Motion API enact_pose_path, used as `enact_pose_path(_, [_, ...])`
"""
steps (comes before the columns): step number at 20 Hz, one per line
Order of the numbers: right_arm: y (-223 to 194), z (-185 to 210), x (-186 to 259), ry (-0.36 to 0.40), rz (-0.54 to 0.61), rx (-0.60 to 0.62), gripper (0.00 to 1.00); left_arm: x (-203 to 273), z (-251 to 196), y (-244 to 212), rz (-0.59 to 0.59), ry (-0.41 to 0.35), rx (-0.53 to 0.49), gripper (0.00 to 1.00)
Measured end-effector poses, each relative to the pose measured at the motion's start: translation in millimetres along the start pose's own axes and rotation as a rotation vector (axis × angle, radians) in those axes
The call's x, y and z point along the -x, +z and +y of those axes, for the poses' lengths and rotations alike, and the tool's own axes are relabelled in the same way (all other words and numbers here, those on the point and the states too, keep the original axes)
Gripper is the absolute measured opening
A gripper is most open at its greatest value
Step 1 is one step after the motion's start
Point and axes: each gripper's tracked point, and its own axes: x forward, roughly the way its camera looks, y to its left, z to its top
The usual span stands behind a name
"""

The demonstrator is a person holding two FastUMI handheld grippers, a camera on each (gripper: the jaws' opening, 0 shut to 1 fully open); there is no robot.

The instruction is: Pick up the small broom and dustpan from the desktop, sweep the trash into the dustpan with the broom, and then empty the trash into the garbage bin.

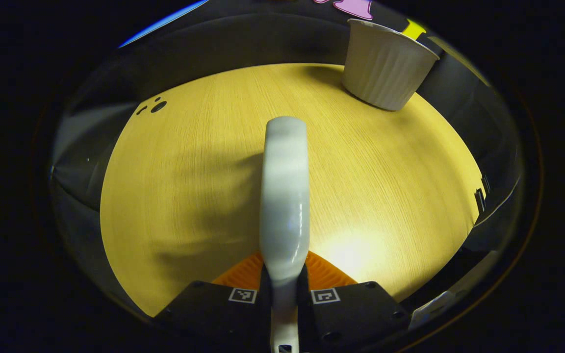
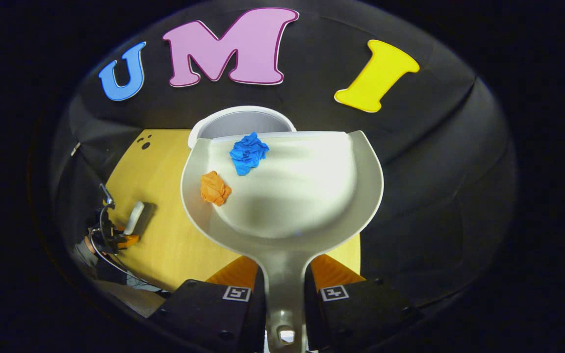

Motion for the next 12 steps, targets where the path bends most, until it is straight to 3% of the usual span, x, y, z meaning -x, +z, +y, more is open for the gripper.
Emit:
enact_pose_path(7, [59.8, -33.5, -34.1, -0.169, 0.04, 0.203, 0.35, -0.4, 0.8, -6.0, 0.006, -0.016, -0.031, 0.26])
enact_pose_path(8, [65.5, -36.2, -39.2, -0.176, 0.062, 0.235, 0.31, -0.1, 0.6, -8.0, 0.006, -0.015, -0.029, 0.26])
enact_pose_path(10, [73.1, -35.8, -47.4, -0.178, 0.118, 0.287, 0.35, 3.7, 1.6, -13.6, 0.003, -0.015, -0.016, 0.26])
enact_pose_path(12, [81.8, -33.8, -53.1, -0.174, 0.165, 0.354, 0.31, 6.3, 2.6, -18.5, 0.003, -0.013, 0.009, 0.26])
